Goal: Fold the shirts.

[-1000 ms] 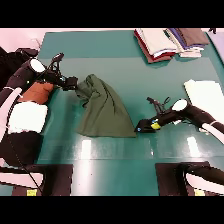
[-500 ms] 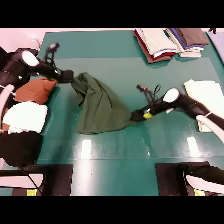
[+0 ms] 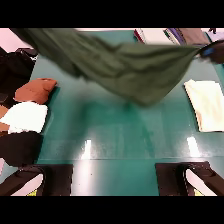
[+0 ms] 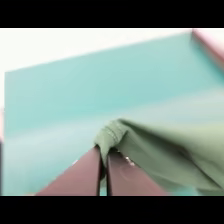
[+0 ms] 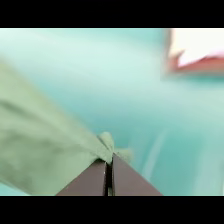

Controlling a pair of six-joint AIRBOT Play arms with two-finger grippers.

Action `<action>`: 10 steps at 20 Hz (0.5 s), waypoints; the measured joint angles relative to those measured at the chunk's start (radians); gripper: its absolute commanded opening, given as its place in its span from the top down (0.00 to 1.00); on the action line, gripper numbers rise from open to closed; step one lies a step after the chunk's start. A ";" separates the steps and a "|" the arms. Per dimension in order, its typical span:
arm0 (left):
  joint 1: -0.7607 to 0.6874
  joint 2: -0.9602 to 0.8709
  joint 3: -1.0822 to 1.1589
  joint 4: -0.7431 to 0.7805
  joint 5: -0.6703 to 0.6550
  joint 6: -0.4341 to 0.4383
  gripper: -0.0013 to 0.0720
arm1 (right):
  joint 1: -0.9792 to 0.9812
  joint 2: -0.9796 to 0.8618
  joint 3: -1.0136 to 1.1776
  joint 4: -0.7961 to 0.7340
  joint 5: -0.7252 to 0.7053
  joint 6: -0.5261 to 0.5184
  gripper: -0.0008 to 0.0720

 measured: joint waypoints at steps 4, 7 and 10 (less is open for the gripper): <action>0.000 0.163 0.052 0.002 -0.009 0.000 0.95 | -0.175 0.076 0.194 -0.009 0.048 0.003 0.97; 0.000 0.219 0.063 -0.041 -0.055 0.000 0.95 | -0.253 0.060 0.322 -0.012 0.098 0.003 0.97; 0.000 0.188 0.067 -0.109 -0.134 0.000 0.95 | -0.280 -0.021 0.415 0.028 0.158 0.004 0.97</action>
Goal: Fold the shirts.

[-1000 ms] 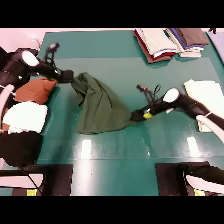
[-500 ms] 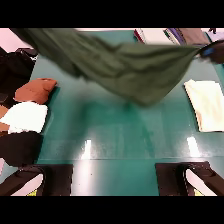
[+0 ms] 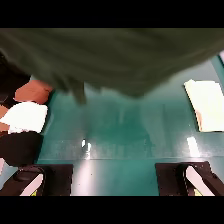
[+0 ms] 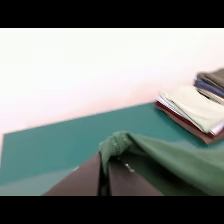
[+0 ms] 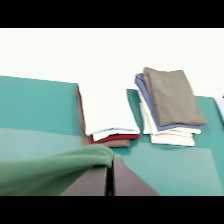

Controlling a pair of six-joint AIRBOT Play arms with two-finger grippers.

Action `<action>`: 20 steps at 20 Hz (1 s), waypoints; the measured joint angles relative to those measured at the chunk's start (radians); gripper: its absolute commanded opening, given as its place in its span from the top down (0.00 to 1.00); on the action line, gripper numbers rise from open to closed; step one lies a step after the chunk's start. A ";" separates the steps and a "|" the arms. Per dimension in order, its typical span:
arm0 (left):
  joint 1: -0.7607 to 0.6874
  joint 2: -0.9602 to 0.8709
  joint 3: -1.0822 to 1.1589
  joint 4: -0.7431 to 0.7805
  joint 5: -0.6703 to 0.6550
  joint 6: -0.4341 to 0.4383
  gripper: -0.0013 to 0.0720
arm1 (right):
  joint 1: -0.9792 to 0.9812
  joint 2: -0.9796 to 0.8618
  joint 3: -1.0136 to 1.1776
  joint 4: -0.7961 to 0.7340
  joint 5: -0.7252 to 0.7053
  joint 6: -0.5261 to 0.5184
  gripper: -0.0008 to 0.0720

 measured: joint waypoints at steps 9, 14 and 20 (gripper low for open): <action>0.000 -0.365 -0.390 -0.129 -0.094 0.066 0.95 | 0.223 -0.483 0.059 -0.125 0.195 0.033 0.97; 0.012 -0.580 -0.546 -0.123 0.136 0.105 0.31 | 0.336 -0.737 0.062 -0.206 0.132 0.057 0.37; 0.147 -0.656 -0.472 -0.116 0.188 0.043 0.30 | 0.339 -0.793 0.058 -0.215 0.080 0.087 0.40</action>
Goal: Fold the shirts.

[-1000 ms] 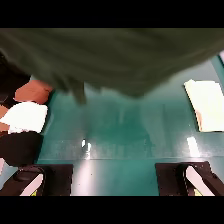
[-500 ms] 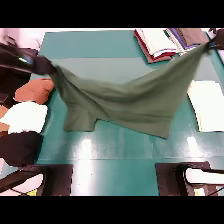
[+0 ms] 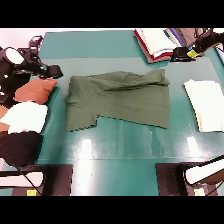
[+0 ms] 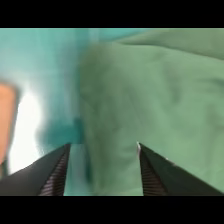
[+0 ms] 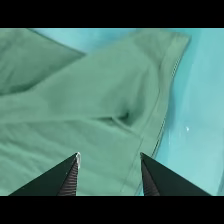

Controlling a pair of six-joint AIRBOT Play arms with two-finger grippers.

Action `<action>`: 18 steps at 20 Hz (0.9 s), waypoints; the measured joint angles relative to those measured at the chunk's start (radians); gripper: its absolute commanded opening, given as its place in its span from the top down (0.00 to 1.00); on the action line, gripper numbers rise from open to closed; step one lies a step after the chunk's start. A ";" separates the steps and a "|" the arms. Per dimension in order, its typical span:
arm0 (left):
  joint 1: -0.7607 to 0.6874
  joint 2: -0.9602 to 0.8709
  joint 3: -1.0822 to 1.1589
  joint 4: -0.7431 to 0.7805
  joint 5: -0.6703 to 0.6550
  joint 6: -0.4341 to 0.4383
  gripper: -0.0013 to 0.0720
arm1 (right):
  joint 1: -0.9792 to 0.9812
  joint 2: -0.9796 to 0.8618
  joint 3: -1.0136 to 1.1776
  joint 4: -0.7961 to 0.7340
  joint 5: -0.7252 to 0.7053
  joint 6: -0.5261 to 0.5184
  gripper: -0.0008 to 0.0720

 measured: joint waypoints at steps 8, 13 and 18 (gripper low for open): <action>0.101 -0.011 -0.234 -0.104 -0.067 0.047 0.30 | -0.058 0.204 -0.356 0.155 -0.019 -0.034 0.40; 0.063 -0.016 -0.388 -0.235 0.072 0.148 0.30 | -0.063 0.336 -0.589 0.189 -0.109 -0.045 0.40; -0.006 -0.023 -0.424 -0.254 0.122 0.180 0.95 | -0.081 0.423 -0.726 0.192 -0.154 -0.050 0.40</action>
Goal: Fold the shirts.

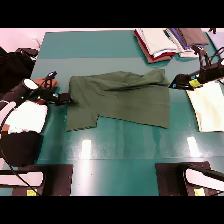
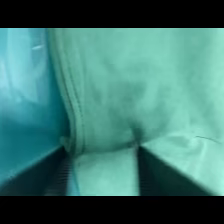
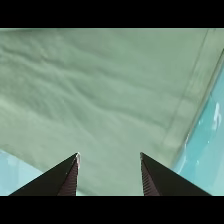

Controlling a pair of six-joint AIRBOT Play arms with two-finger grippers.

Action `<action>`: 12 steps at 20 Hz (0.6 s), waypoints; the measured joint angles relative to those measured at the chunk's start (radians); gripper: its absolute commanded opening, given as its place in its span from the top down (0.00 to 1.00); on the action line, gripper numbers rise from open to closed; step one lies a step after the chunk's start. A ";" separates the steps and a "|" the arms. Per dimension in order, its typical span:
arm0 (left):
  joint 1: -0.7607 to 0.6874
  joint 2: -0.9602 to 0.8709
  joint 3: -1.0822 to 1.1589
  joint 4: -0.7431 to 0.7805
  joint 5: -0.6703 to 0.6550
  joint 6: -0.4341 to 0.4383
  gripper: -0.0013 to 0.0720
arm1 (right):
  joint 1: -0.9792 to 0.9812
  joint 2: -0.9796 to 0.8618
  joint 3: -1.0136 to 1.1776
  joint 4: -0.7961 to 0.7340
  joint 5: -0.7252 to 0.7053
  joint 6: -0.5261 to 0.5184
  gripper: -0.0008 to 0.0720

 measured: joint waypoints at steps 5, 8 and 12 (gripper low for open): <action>0.021 0.001 0.073 0.008 -0.075 0.003 0.95 | -0.121 0.094 -0.180 -0.002 -0.008 -0.001 0.36; 0.033 0.018 0.135 0.011 -0.127 0.003 0.95 | -0.231 0.128 -0.331 -0.002 -0.008 -0.002 0.22; 0.038 0.036 0.169 0.007 -0.154 0.004 0.95 | -0.311 0.108 -0.516 0.027 -0.005 -0.024 0.24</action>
